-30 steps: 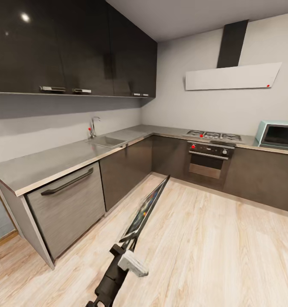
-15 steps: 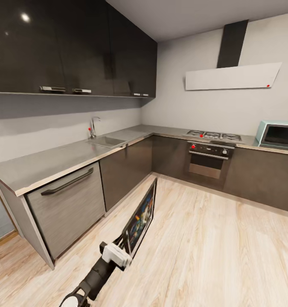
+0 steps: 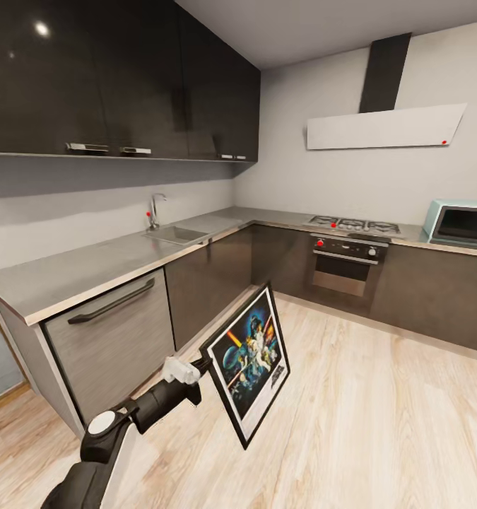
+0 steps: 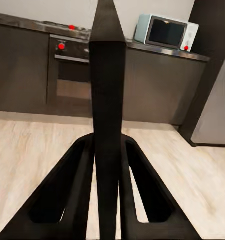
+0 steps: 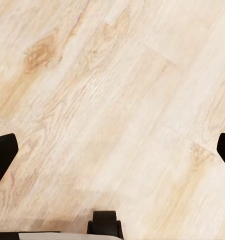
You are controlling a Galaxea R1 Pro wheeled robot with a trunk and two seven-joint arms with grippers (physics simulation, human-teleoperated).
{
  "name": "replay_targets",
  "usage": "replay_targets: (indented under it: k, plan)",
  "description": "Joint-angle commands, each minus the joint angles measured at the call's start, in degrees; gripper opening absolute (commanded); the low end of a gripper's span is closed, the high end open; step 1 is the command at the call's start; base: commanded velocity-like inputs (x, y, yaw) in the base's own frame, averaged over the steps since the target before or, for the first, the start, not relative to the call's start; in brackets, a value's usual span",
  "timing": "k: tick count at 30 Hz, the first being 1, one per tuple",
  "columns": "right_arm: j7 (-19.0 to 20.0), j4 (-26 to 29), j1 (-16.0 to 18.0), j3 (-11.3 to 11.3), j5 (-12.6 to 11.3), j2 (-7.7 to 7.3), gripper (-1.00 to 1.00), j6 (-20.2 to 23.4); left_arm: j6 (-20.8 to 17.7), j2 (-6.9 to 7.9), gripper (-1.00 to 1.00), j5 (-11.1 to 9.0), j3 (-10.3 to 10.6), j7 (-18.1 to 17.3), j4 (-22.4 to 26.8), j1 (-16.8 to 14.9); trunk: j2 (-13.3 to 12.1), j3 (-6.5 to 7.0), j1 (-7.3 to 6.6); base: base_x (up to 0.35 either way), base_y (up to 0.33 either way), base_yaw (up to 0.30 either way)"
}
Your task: Pick up the poster from the kitchen countertop and hang it on one of the wall nails in the kitchen.
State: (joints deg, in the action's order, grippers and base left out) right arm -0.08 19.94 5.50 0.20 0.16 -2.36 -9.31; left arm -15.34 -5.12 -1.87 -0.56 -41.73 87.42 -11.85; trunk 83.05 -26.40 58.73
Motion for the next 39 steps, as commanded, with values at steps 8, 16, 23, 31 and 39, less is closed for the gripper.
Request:
replay_targets:
  k: [8,16,23,31,39]
  plan:
    - [0.0,0.2,0.0,0.0,0.1,-0.10,1.00,-0.3,-10.3,0.09,-1.00,-0.3,-1.7,-7.4,0.5,-7.3,0.0,-0.06,0.00,0.000,0.000,0.000]
    - [0.0,0.5,0.3,-0.2,0.0,-1.63,1.00,-3.9,-18.0,4.24,-1.00,-0.3,-2.6,-20.4,0.6,-14.0,0.0,-0.06,0.00,0.000,0.000,0.000]
    - [0.0,0.5,0.5,-0.3,0.0,-2.56,1.00,-4.9,-19.6,11.02,-1.00,-0.3,-3.0,-31.0,0.6,-16.4,0.0,-0.06,0.00,0.000,0.000,0.000]
    - [-0.2,3.4,0.5,-0.4,0.0,-3.41,1.00,-5.1,-21.7,16.31,-1.00,-0.3,-4.8,-36.1,0.4,-17.8,0.0,-0.06,0.00,0.000,0.000,0.000]
    - [7.1,12.5,0.6,-1.8,-0.7,-9.89,1.00,-4.3,-22.1,17.02,-1.00,-0.2,-5.1,-40.2,0.2,-17.9,0.0,-0.06,0.00,0.000,0.000,0.000]
